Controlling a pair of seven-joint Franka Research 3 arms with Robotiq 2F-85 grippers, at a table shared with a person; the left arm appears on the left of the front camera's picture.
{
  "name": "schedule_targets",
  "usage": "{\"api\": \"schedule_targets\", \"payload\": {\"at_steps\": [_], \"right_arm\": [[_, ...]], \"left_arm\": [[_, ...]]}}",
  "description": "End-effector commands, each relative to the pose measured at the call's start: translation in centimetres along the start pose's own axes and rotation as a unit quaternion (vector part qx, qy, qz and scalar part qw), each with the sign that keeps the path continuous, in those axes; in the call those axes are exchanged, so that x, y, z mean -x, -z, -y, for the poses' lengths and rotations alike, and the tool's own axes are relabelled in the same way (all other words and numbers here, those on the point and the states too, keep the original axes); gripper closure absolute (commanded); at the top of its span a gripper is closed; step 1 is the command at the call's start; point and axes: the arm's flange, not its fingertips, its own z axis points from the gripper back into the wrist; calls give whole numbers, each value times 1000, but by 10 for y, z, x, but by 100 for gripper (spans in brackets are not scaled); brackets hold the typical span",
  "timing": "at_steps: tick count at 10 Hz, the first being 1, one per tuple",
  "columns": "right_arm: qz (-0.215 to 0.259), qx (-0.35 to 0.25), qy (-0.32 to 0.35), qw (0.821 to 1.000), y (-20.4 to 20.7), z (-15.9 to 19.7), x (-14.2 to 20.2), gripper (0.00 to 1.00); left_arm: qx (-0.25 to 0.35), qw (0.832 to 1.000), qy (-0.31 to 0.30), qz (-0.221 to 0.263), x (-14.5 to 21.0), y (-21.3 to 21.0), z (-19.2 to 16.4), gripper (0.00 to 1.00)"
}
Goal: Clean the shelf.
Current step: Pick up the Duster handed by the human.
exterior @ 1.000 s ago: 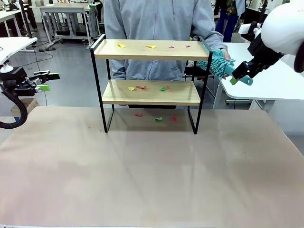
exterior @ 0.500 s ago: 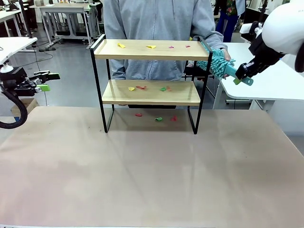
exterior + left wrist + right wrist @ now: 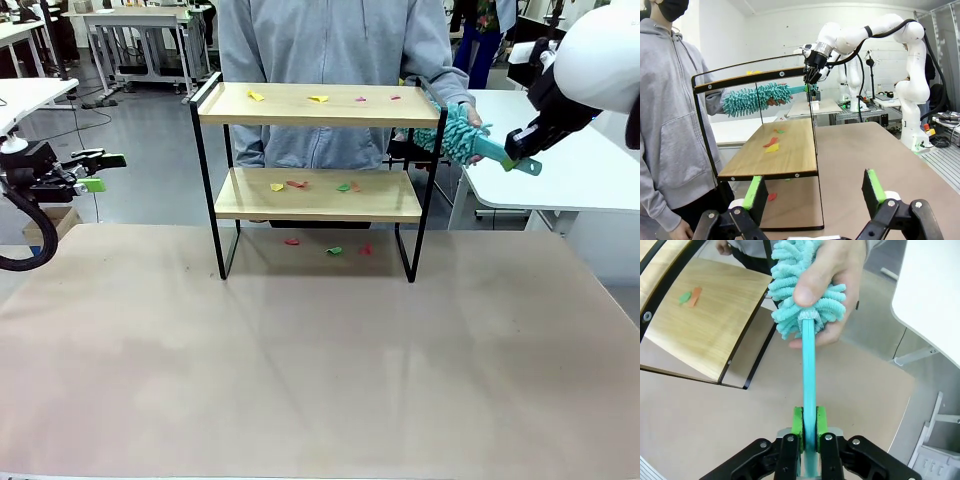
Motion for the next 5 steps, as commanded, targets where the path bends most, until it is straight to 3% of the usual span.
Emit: {"api": "schedule_targets", "payload": {"at_steps": [1, 3, 5], "right_arm": [[-6, 20, 25, 999, -4, -4, -3, 100], [11, 22, 48, 999, -8, -3, -3, 100], [-2, 5, 15, 1000, 0, 0, 0, 100]], "left_arm": [[1, 1000, 7, 1, -2, 0, 0, 0], [1, 1000, 7, 1, -2, 0, 0, 0], [1, 1000, 7, 1, -2, 0, 0, 0]]}}
